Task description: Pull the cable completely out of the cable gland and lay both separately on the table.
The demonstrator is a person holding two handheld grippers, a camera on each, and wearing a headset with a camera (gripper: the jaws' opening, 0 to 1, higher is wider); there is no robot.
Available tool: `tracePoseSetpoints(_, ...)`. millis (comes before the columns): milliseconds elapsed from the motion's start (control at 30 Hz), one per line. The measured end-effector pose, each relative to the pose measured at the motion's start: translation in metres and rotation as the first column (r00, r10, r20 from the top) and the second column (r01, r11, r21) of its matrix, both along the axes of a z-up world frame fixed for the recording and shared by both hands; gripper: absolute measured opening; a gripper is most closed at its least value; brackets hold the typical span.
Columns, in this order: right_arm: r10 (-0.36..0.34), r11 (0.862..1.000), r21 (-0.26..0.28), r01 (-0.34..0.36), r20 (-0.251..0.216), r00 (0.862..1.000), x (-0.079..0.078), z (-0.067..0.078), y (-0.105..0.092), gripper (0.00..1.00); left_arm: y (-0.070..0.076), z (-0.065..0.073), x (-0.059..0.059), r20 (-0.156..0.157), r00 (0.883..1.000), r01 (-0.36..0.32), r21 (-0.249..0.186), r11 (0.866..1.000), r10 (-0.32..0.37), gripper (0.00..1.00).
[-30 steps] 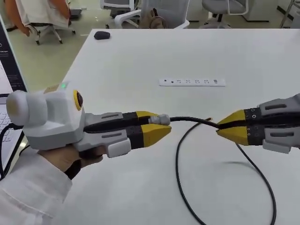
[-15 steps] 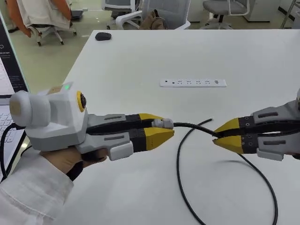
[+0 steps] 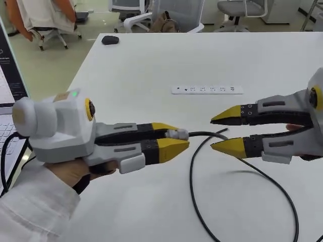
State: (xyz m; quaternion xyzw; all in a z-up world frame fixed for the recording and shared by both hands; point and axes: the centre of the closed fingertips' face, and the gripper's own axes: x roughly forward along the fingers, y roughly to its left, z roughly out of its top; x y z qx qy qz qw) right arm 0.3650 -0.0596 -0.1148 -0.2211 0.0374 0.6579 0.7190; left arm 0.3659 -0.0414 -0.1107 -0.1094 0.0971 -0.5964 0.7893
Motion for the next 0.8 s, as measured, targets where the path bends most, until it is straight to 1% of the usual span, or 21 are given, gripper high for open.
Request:
tracePoseSetpoints(67, 0.024, 1.000, 0.007, -0.024, -0.001, 1.000, -0.003, 0.002, 0.007, 0.23, -0.001, 0.000, -0.001, 0.001, 1.000, 0.001, -0.002, 1.000, -0.001, 0.17)
tracePoseSetpoints(167, 0.047, 0.999, 0.004, -0.047, 0.000, 0.999, -0.005, 0.002, 0.013, 0.20, -0.002, 0.000, -0.001, 0.001, 1.000, 0.002, -0.004, 1.000, -0.002, 0.17)
tracePoseSetpoints(267, 0.062, 0.998, -0.003, -0.062, 0.000, 0.998, -0.007, 0.000, 0.016, 0.14, -0.002, 0.000, -0.002, 0.002, 1.000, 0.003, -0.003, 1.000, -0.003, 0.17)
tracePoseSetpoints(333, 0.073, 0.997, -0.011, -0.073, -0.007, 0.997, -0.009, -0.003, 0.016, 0.06, -0.002, 0.000, -0.002, 0.002, 1.000, 0.004, -0.004, 1.000, -0.004, 0.17)
tracePoseSetpoints(367, 0.076, 0.997, -0.022, -0.077, -0.008, 0.997, -0.009, -0.005, 0.015, 0.05, -0.002, -0.001, -0.004, 0.001, 1.000, 0.011, 0.000, 1.000, -0.011, 0.17)
tracePoseSetpoints(400, 0.079, 0.997, -0.023, -0.079, -0.018, 0.997, -0.010, -0.005, 0.015, 0.04, -0.003, -0.001, -0.005, 0.005, 1.000, 0.012, 0.004, 1.000, -0.012, 0.17)
tracePoseSetpoints(533, 0.080, 0.996, -0.025, -0.081, -0.018, 0.997, -0.011, -0.006, 0.013, 0.04, -0.002, -0.002, -0.004, -0.004, 1.000, 0.010, -0.002, 1.000, -0.010, 0.17)
tracePoseSetpoints(800, 0.076, 0.997, -0.020, -0.077, -0.022, 0.997, -0.010, -0.006, 0.012, 0.03, -0.003, -0.001, -0.003, -0.006, 1.000, 0.009, -0.009, 1.000, -0.009, 0.17)
